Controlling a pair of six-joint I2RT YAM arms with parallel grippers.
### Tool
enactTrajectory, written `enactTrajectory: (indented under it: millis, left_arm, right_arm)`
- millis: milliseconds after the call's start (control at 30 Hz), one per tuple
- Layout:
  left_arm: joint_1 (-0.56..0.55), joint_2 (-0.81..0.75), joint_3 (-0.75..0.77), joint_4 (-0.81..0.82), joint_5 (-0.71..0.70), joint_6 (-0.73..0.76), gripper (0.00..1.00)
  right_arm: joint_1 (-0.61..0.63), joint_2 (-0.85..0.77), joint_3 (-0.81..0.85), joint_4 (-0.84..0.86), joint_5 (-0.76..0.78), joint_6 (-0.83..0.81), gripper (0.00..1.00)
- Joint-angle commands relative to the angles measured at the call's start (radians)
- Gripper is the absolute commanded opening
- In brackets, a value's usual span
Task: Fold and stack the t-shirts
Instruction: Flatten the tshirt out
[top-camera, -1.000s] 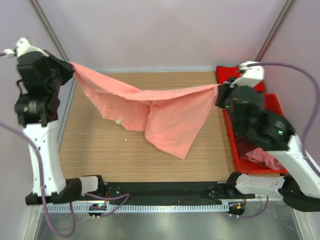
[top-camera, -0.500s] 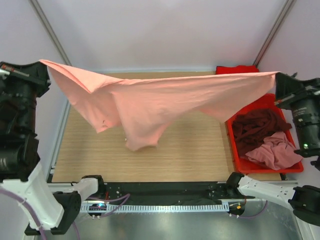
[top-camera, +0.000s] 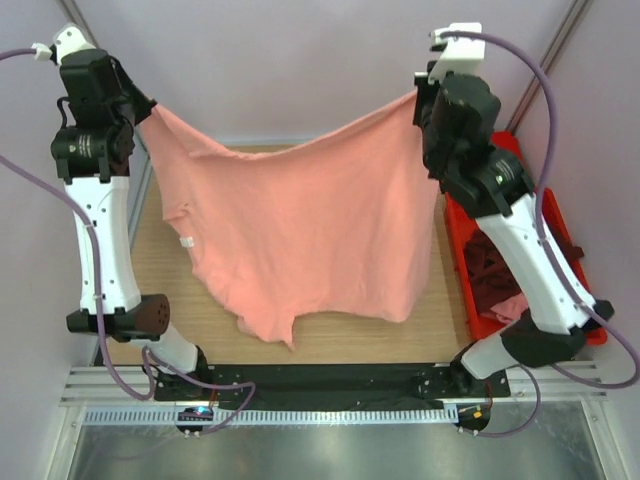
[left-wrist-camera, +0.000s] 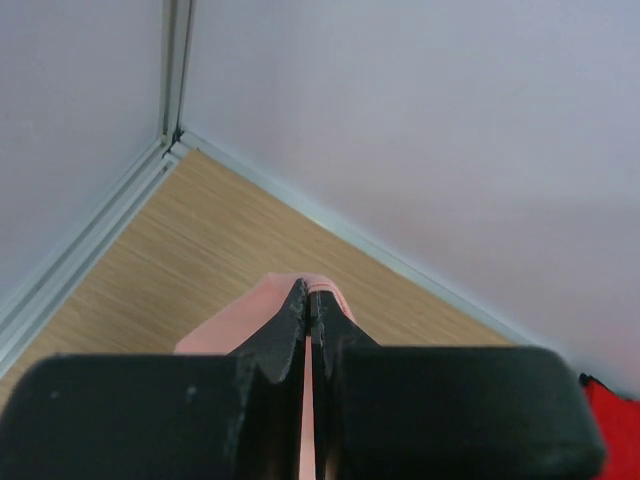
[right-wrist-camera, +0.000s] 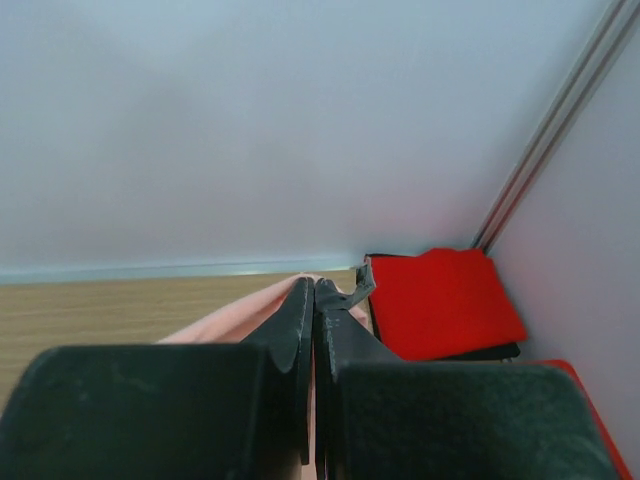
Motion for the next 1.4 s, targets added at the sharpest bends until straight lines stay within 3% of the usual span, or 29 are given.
enactTrajectory:
  millis: [0, 200, 333, 467, 633, 800, 933, 1133, 1267, 1367]
  left_arm:
    - [0.001, 0.046, 0.107, 0.114, -0.041, 0.048, 0.0]
    - [0.001, 0.154, 0.204, 0.11, -0.087, 0.091, 0.0]
    - [0.001, 0.053, 0.149, 0.17, -0.145, 0.105, 0.0]
    - [0.0, -0.102, 0.089, 0.203, -0.152, 0.082, 0.0]
    - [0.0, -0.415, -0.203, 0.335, -0.191, 0.025, 0.0]
    - [0.0, -0.624, -0.229, 0.263, -0.184, -0.042, 0.0]
    - [0.0, -0.719, -0.205, 0.217, -0.175, -0.047, 0.0]
    - [-0.017, -0.692, -0.091, 0.139, -0.182, -0.033, 0.0]
    - [-0.051, -0.637, -0.118, 0.197, -0.147, 0.02, 0.0]
    - [-0.051, -0.554, -0.227, 0.263, -0.032, 0.063, 0.0]
  right_arm:
    - [-0.143, 0.113, 0.198, -0.066, -0.161, 0.099, 0.01]
    - [-0.257, 0.236, 0.309, -0.117, -0.304, 0.18, 0.01]
    - [-0.257, 0.205, 0.306, -0.131, -0.345, 0.198, 0.01]
    - [-0.256, 0.06, 0.277, -0.166, -0.411, 0.254, 0.01]
    - [-0.256, -0.195, 0.07, -0.169, -0.538, 0.364, 0.01]
    - [-0.257, -0.501, -0.145, -0.066, -0.748, 0.409, 0.01]
    - [-0.257, -0.612, -0.177, -0.091, -0.73, 0.467, 0.01]
    - [-0.256, -0.648, -0.102, -0.134, -0.7, 0.442, 0.01]
    - [-0.256, -0.539, -0.074, -0.209, -0.614, 0.363, 0.01]
    - [-0.256, -0.461, -0.172, -0.202, -0.551, 0.326, 0.01]
